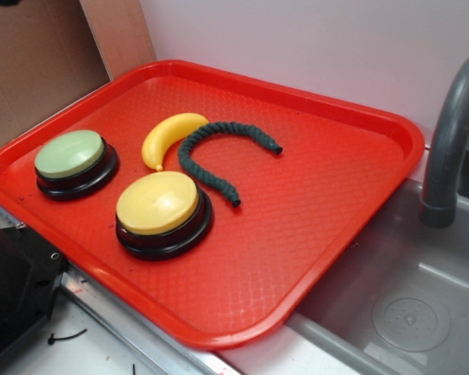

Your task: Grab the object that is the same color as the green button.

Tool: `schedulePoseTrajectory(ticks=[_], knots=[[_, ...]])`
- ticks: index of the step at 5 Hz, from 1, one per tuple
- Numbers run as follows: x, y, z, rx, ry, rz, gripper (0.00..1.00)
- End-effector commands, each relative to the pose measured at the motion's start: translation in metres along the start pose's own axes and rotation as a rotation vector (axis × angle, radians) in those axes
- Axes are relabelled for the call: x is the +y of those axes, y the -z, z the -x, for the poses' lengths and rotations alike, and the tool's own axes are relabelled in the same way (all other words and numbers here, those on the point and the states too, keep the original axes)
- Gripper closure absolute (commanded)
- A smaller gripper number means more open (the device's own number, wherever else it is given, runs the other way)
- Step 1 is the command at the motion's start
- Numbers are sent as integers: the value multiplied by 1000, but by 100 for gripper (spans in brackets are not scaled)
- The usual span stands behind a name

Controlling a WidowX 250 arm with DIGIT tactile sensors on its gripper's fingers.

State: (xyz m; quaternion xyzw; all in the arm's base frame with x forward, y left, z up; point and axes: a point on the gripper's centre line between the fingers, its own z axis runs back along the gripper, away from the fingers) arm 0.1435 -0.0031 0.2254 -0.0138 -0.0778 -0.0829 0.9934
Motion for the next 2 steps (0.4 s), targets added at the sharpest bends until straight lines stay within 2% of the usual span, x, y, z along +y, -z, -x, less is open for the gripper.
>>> schedulePoseTrajectory(ticks=[1,2], knots=[[25,30,-44,-75,240,-44,0],[29,63,-73,-78,349,-48,0]])
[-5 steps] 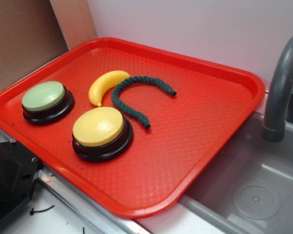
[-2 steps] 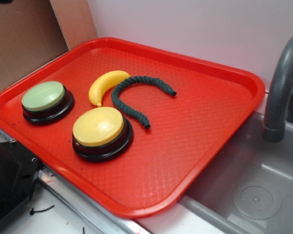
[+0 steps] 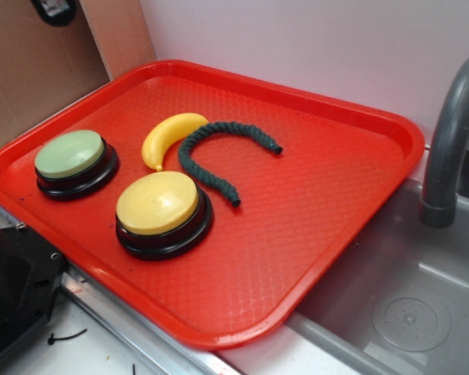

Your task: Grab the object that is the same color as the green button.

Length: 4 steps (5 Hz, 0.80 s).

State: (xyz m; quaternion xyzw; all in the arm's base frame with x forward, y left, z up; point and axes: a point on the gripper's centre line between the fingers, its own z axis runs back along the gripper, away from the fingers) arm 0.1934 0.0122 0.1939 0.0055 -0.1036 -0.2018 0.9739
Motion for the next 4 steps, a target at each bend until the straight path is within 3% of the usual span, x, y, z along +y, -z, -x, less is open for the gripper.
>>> schedulePoseTrajectory(ticks=[1,2,3,4], knots=[[15,61,-49,-6,135,-30,0],[17,90,-60,26,124,-27,0],[15,138,-75,118,114,-7,0],[16,156,-74,175,117,-39,0]])
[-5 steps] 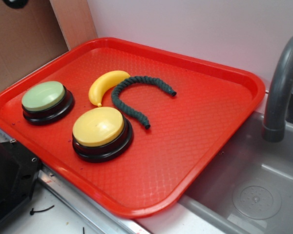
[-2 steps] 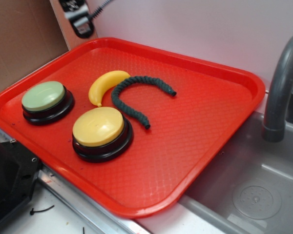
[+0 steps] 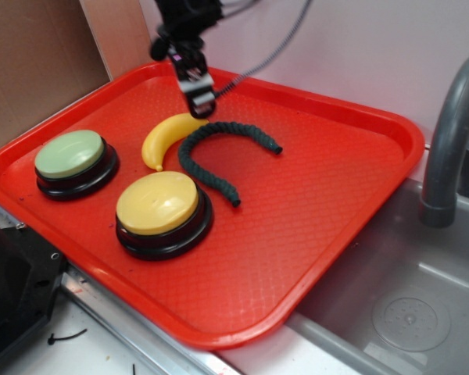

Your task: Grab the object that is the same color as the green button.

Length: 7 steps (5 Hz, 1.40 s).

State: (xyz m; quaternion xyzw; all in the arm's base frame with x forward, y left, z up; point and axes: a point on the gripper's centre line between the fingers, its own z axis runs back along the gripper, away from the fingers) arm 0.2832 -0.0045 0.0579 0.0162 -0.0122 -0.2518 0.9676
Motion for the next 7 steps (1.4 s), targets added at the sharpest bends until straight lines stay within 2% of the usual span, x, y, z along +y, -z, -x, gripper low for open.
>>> schedulePoseTrajectory(ticks=[1,2,3,5,6,7], knots=[[3,21,-15,57,21,-93,0],[2,32,-16,51,36,-92,0],[2,34,-16,23,38,-71,100],[3,39,-16,18,49,-41,100],[5,42,-19,34,54,-29,100],[2,26,-19,21,44,-34,100]])
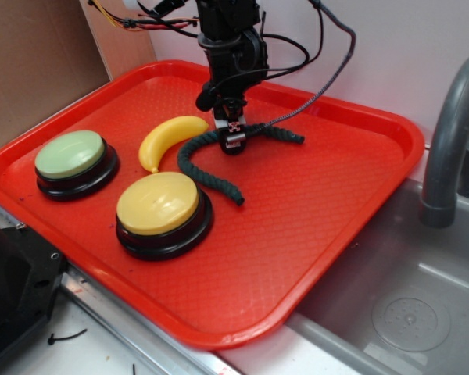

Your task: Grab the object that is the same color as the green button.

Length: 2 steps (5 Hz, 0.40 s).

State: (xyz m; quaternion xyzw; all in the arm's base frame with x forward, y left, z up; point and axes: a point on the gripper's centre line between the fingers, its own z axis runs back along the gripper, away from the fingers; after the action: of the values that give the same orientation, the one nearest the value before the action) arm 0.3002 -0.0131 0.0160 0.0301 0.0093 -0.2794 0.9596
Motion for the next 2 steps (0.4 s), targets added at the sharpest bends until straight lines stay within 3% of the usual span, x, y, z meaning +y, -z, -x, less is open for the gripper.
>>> schedulePoseTrajectory(ticks=[1,2], knots=[[-5,-65,0,-59,-117,-48,100],[-7,-112,6,-78,-294,-2,100]])
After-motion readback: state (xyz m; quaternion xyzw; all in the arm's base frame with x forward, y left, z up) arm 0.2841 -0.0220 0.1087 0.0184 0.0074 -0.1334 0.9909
